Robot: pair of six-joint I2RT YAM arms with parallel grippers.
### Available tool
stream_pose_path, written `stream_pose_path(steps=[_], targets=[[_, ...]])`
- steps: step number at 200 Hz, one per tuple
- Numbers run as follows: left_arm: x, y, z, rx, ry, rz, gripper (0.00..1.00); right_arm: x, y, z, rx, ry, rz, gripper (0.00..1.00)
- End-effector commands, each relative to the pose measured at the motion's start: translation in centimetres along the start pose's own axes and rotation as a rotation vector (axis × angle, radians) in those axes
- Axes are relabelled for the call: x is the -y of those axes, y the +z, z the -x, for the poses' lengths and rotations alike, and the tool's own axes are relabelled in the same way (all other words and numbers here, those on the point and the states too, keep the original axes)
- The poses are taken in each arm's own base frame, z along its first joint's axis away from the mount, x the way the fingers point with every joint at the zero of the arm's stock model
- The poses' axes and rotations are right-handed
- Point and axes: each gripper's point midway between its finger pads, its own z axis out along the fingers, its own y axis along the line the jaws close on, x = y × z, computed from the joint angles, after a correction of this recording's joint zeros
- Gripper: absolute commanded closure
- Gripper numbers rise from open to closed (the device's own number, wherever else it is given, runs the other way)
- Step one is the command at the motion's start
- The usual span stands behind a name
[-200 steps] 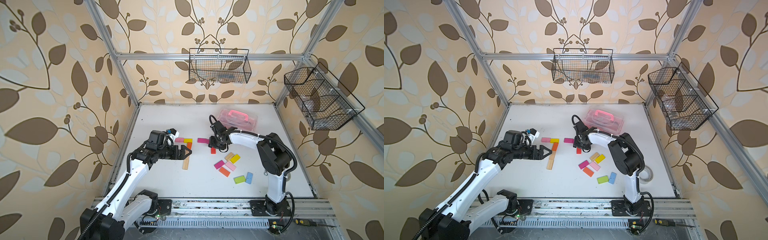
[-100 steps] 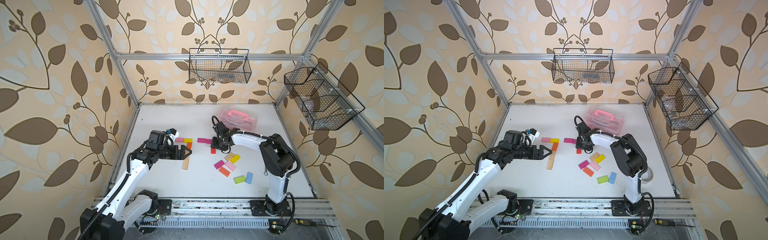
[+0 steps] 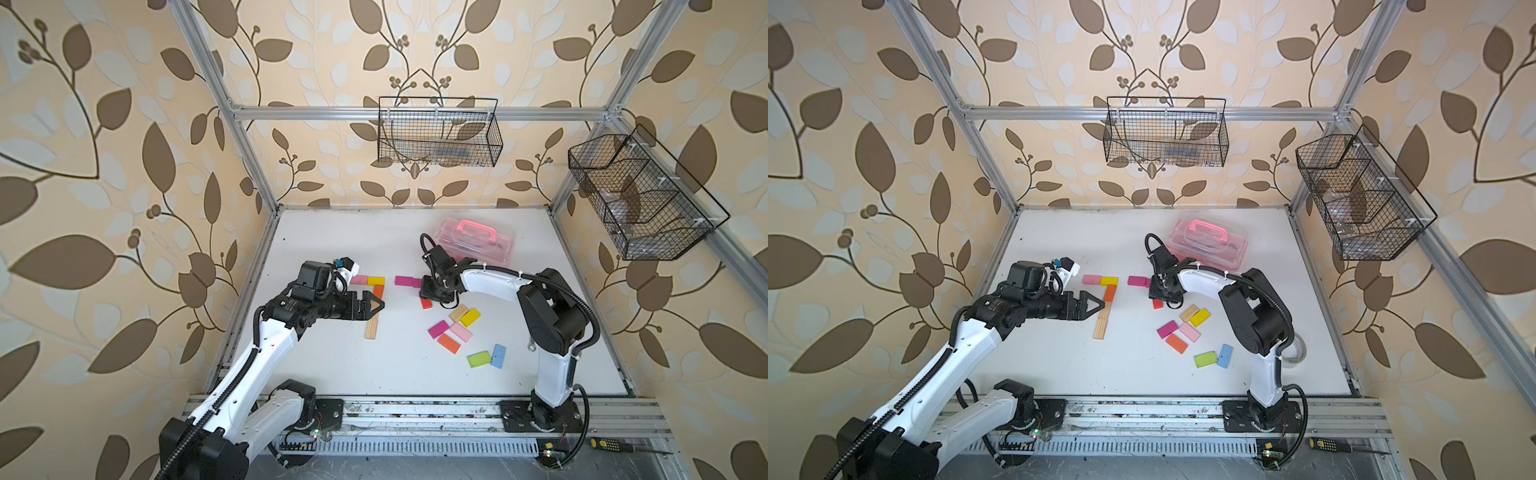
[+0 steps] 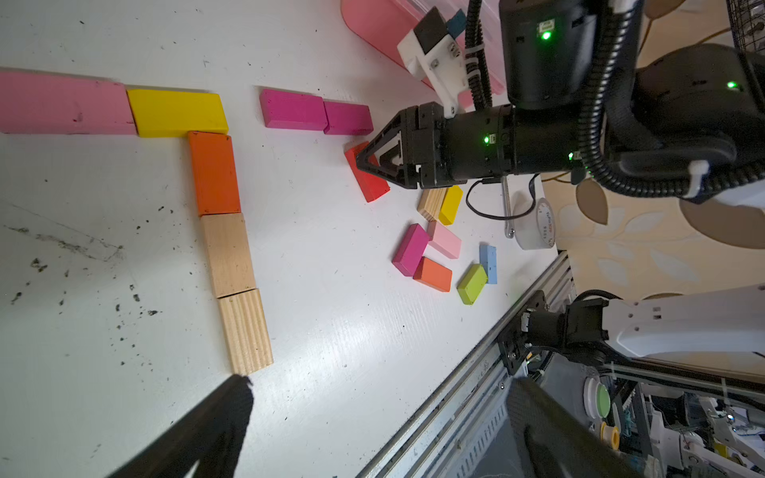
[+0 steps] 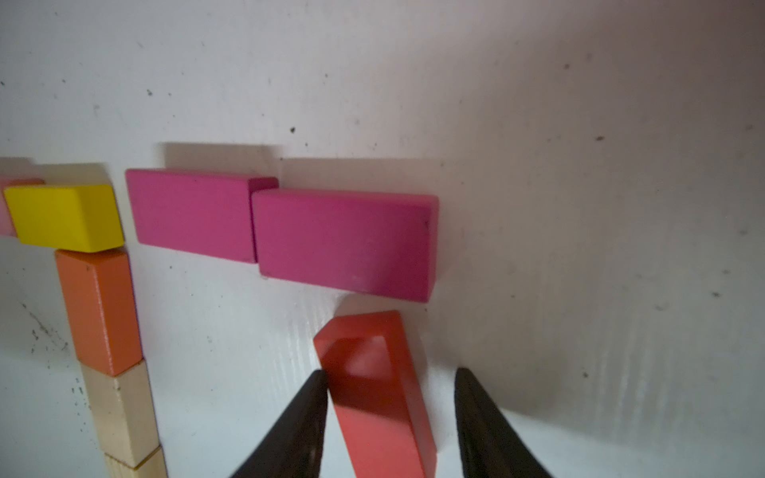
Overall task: Assemble the number 7 with building blocks
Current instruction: Assemble the building block at the center of the board.
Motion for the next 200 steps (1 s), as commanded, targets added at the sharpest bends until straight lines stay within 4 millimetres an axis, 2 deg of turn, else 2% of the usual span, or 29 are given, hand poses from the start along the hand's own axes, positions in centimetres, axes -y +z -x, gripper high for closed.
stream_pose_path(steps=[1,46,133,200], targets=[[1.0,-0.4,0.0,0.004,0.043,-0.035,0.01,0.7,1.1,-0.8,-0.027,-0.002,-0.062,0.48],[1.0,-0.4,0.0,0.004,0.044,-0.037,0.01,1.0,1.2,-1.0,-0.025,-0.004,-0.076,0.49],[1.1,-0.3,0.0,0.001,0.045,-0.042,0.01,1.6,1.4,-1.0,-0.017,0.005,-0.095,0.66],[1.2,-0.3,0.0,0.002,0.047,-0.042,0.01,1.6,1.3,-0.1,0.003,0.027,-0.087,0.7]])
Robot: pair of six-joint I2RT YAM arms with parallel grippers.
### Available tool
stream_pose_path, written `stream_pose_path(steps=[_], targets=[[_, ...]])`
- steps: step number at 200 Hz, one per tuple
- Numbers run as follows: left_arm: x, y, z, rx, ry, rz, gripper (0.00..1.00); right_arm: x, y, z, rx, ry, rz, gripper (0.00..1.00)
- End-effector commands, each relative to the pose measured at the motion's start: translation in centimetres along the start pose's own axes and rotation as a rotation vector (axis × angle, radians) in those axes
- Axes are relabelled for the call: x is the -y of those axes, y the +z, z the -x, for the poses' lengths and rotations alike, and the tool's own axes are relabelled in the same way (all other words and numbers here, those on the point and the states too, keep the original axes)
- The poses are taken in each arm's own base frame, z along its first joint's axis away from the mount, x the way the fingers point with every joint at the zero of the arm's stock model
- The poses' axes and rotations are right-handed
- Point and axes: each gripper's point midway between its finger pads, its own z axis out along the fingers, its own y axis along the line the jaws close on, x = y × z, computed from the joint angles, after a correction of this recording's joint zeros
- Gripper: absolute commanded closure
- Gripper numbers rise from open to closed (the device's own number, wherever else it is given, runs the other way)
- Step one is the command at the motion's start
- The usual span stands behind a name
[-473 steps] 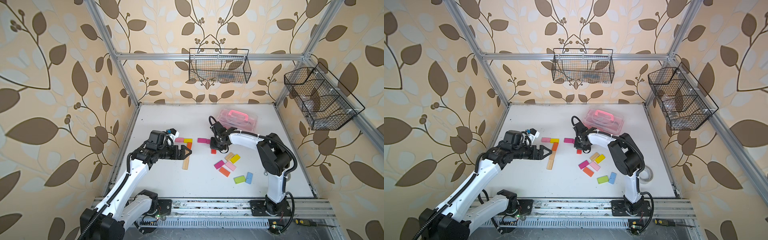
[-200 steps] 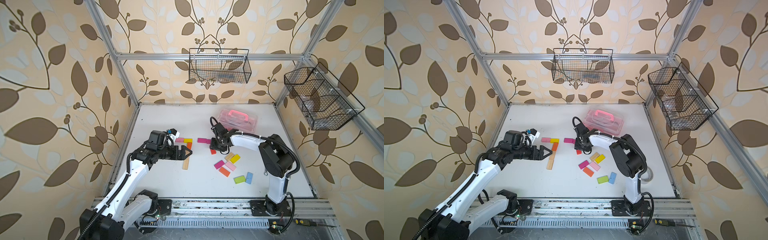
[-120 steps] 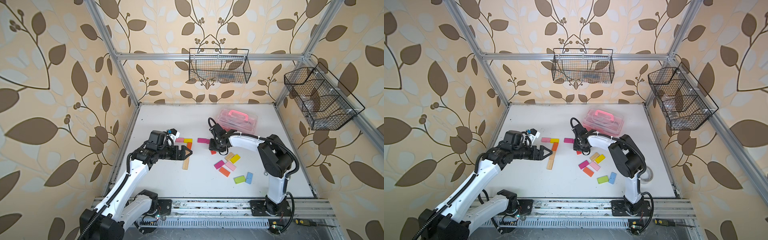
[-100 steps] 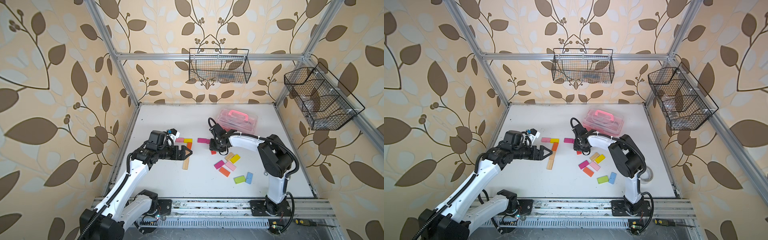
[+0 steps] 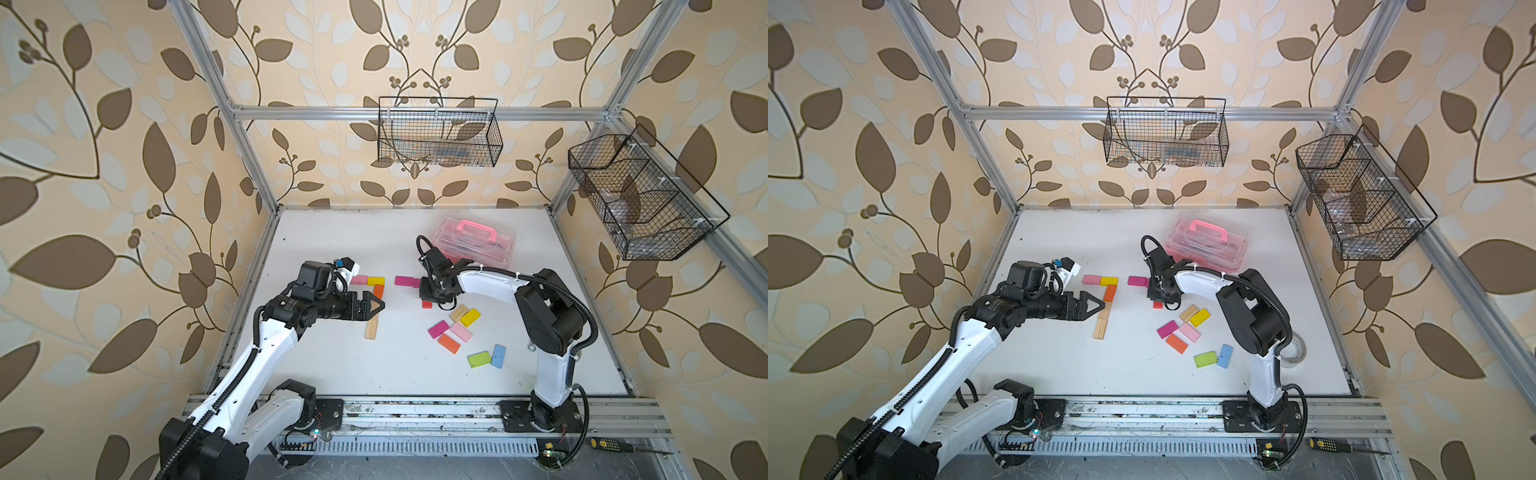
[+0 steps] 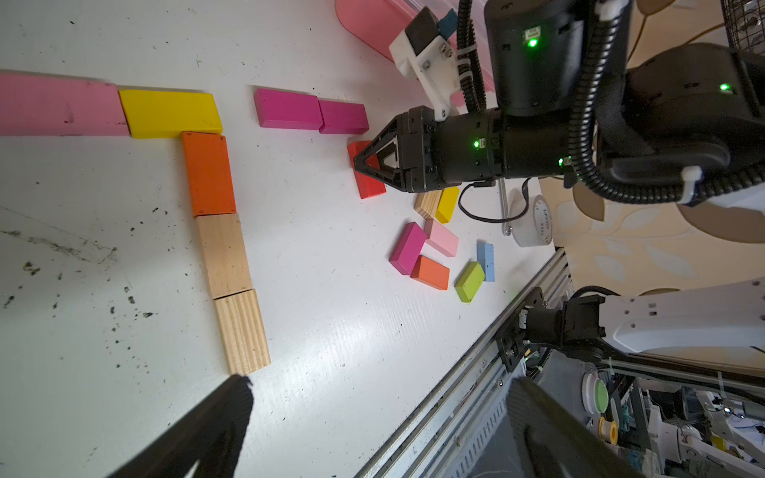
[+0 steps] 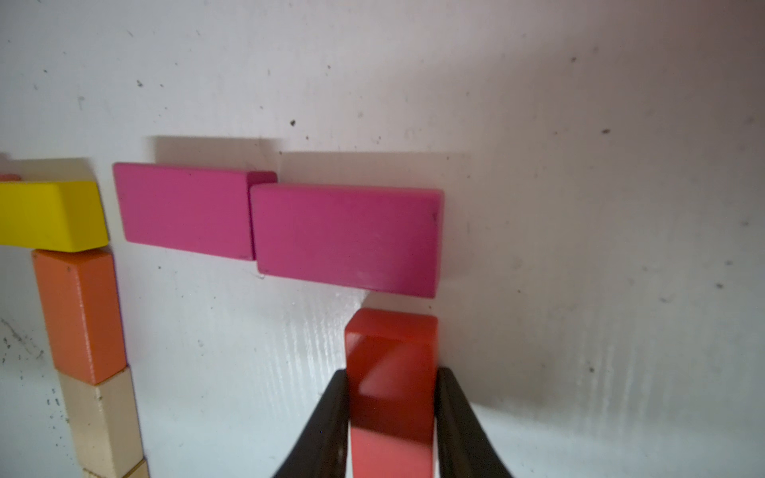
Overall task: Assemble the number 7 with building blocks
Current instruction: Assemble the building block at the center of the board.
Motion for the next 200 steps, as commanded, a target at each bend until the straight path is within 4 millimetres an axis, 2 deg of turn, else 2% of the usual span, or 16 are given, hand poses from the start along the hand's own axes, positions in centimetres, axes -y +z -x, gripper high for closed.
stream_pose_path(steps=[1,32,112,133,170,200], targets=[[1.0,-0.3,0.0,0.003,0.039,-0.036,0.01,1.3,1.2,-0.3,-0.018,0.024,-0.056,0.7],[1.1,-0.3,0.0,0.004,0.039,-0.037,0.01,1.4,1.1,0.2,-0.008,0.03,-0.051,0.73],[1.1,-0.3,0.0,0.002,0.038,-0.037,0.01,1.1,1.5,0.3,-0.017,0.027,-0.045,0.72],[1.0,-0.3,0.0,0.001,0.037,-0.036,0.01,1.1,1.5,0.2,-0.021,0.027,-0.044,0.67],[1.1,-0.4,0.0,0.004,0.04,-0.039,0.01,0.7,1.3,-0.1,-0.027,0.028,-0.028,0.52],[1.4,-0.5,0.0,0.008,0.046,-0.048,0.01,-0.6,-0.3,0.0,-0.002,0.014,0.024,0.39]])
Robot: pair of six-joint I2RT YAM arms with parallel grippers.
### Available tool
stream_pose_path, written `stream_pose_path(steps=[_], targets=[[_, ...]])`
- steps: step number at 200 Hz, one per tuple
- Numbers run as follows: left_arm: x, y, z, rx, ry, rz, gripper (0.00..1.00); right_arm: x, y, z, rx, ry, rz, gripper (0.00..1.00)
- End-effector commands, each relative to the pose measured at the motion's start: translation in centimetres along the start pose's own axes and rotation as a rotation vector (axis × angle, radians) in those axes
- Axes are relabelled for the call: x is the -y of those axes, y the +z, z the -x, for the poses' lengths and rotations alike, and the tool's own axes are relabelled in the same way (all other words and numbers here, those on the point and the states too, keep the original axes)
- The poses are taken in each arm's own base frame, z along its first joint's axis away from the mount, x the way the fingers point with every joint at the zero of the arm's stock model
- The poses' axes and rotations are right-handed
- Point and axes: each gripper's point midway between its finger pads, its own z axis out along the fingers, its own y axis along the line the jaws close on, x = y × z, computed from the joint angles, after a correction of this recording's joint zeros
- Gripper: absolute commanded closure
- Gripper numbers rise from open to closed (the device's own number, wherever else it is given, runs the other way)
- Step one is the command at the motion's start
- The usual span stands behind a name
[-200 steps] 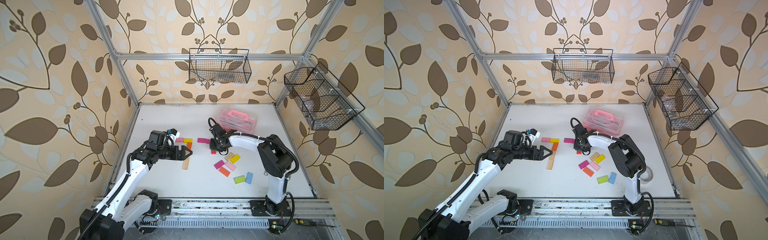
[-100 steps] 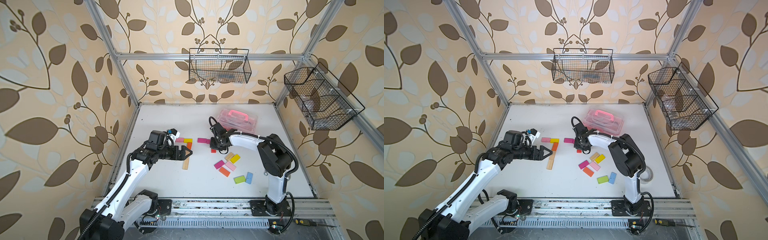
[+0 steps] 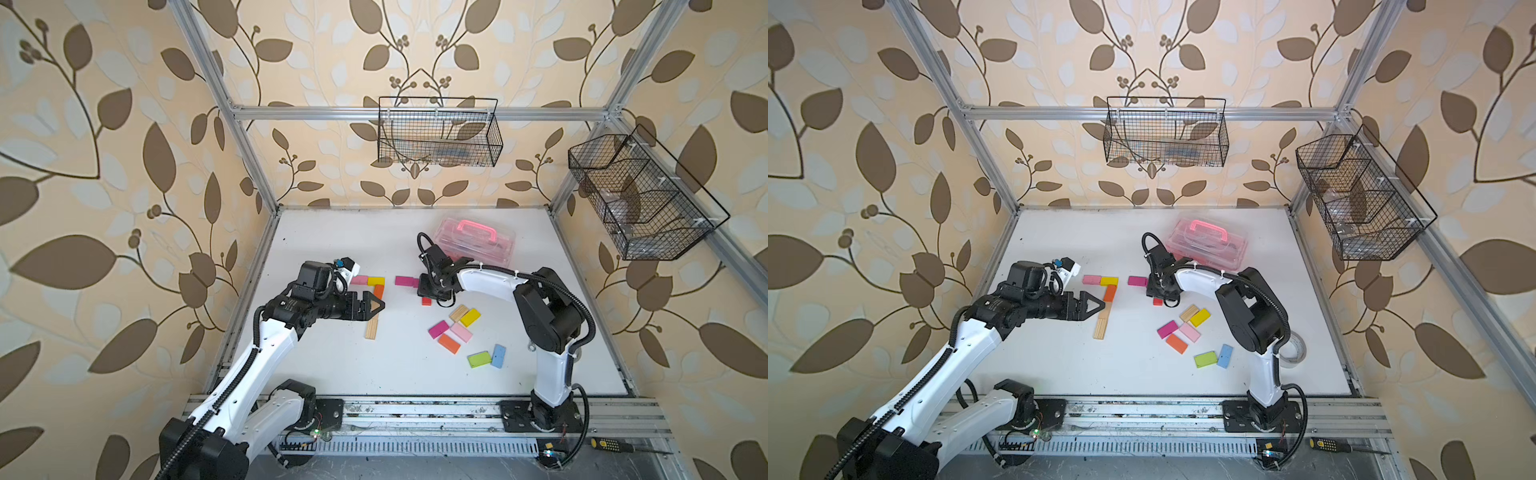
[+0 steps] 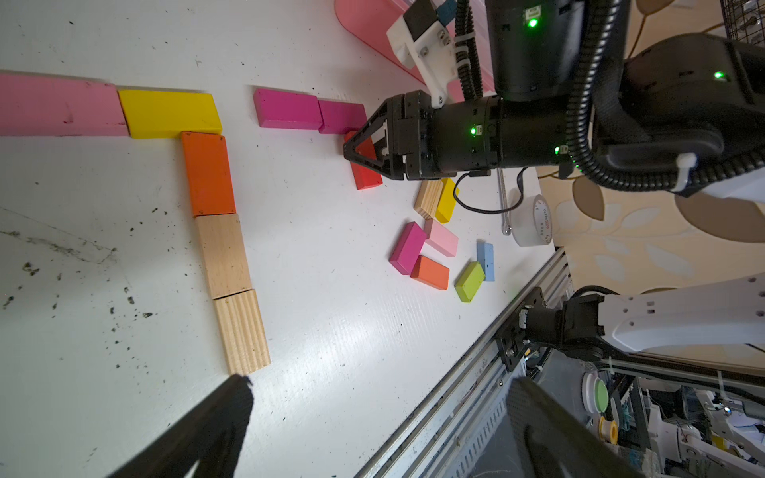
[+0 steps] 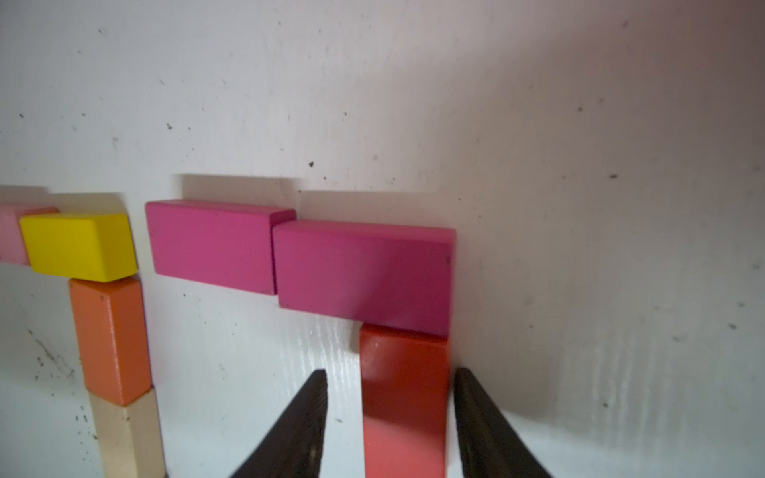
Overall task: Assemble the number 7 with building blocks
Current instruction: Assemble the building block at the center of the board, then pick up the building block from the center of the board.
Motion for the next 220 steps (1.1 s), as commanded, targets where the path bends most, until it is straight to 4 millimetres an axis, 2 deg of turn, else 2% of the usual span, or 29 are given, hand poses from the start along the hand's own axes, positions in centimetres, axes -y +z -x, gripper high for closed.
stream_pose_path(steps=[1,15,42,45,67,93,126,153,189,220], targets=[[1.4,-0.5,0.0,0.009,0.045,-0.047,0.01,0.0,-0.6,-1.0,-0.023,-0.003,-0.003,0.38],[1.4,-0.5,0.1,0.013,0.047,-0.048,0.01,-1.1,-1.9,-0.7,-0.004,-0.007,0.051,0.29],[1.4,-0.4,0.0,0.005,0.042,-0.048,0.01,-3.3,-5.5,0.8,0.079,-0.01,0.165,0.25],[1.3,-0.4,0.0,0.005,0.043,-0.046,0.01,-2.7,-5.4,0.3,0.072,-0.007,0.159,0.25],[1.5,-0.5,0.1,0.018,0.054,-0.043,0.01,-3.4,-7.8,0.9,0.107,-0.013,0.241,0.24],[1.8,-0.4,0.0,0.01,0.075,-0.028,0.01,-3.0,-11.0,1.7,0.156,-0.018,0.33,0.22],[3.6,0.8,-0.7,-0.066,0.194,0.073,0.01,0.1,-13.6,2.0,0.213,0.0,0.371,0.21],[5.4,3.4,-1.3,-0.17,0.296,0.155,0.01,4.0,-14.3,1.6,0.207,0.049,0.359,0.21],[7.3,9.3,-3.4,-0.358,0.43,0.254,0.06,9.0,-14.4,0.8,0.21,0.139,0.346,0.21],[7.9,14.8,-4.6,-0.441,0.457,0.279,0.13,11.3,-14.7,0.0,0.207,0.164,0.334,0.21]])
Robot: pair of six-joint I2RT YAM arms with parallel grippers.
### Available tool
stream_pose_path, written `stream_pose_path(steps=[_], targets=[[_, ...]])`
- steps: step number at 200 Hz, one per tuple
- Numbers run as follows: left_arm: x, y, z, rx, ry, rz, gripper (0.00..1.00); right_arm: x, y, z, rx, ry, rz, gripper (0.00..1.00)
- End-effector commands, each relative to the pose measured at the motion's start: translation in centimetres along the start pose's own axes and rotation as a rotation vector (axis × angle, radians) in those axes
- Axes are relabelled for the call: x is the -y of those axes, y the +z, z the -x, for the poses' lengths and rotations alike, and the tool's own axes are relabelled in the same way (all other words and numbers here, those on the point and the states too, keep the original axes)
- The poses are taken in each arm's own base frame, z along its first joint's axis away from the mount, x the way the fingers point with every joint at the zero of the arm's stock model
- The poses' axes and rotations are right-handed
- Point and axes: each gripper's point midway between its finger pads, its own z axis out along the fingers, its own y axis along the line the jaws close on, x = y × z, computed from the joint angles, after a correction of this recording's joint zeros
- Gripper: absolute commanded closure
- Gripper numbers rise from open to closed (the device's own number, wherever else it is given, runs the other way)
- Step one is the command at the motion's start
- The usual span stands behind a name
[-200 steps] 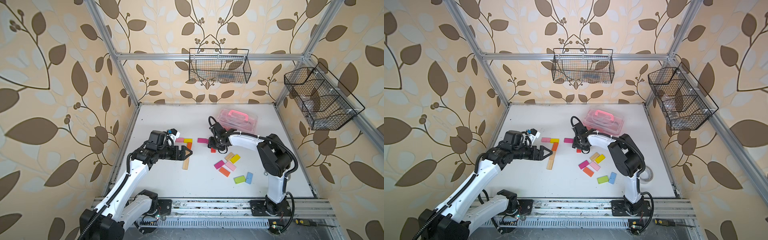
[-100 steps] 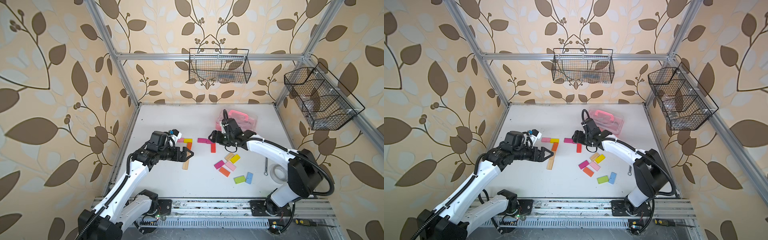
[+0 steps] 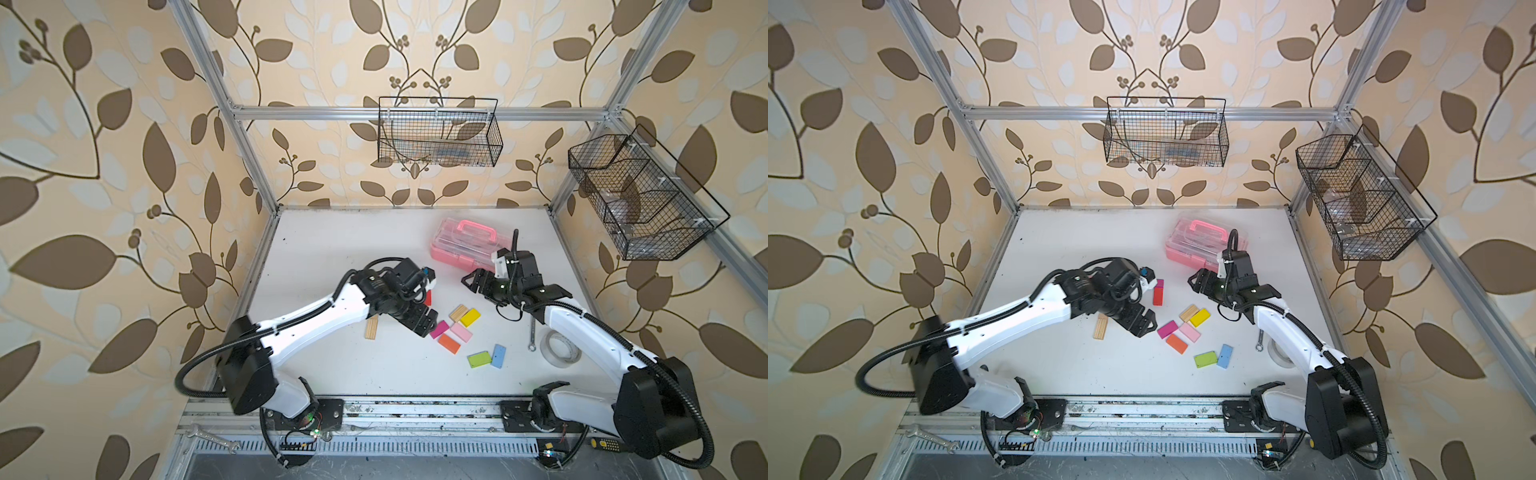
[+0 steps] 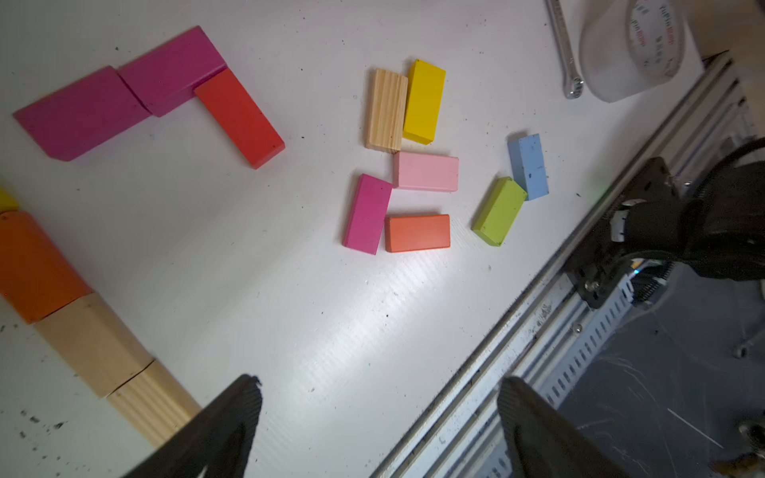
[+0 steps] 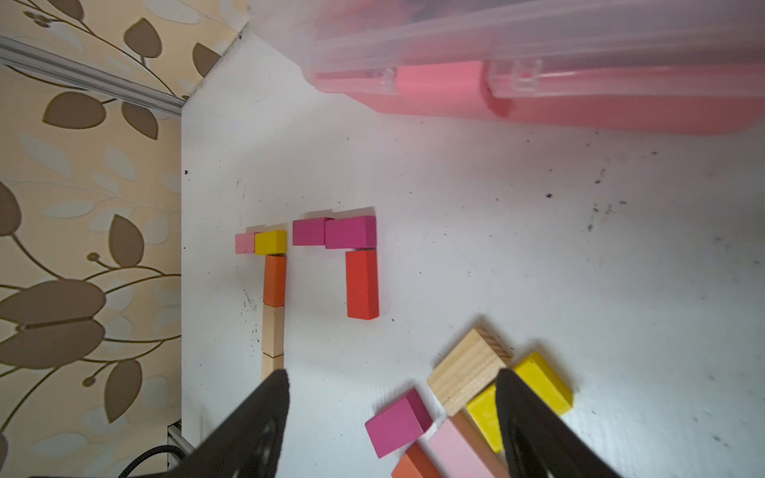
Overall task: Assemble the number 7 with building blocks
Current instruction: Pick up the building block from the center of the board.
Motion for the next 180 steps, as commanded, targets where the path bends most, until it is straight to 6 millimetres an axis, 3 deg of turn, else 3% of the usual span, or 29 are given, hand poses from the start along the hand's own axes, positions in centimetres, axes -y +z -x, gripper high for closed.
stream_pose_path(steps=[1,46,83,180], targets=[[-0.1,2.4,0.5,-0.053,0.025,0.074,0.13,0.6,-0.7,-0.9,-0.032,-0.014,0.019,0.21],[-0.7,7.4,0.1,-0.168,0.037,0.15,0.26,1.6,-1.3,-1.4,-0.043,-0.02,0.018,0.21],[-1.0,8.7,1.0,-0.171,0.015,0.179,0.36,2.0,-0.9,-1.7,-0.061,-0.018,0.02,0.21],[-1.0,11.5,1.7,-0.22,0.037,0.217,0.4,2.5,-1.5,-1.7,-0.058,-0.015,0.029,0.22]])
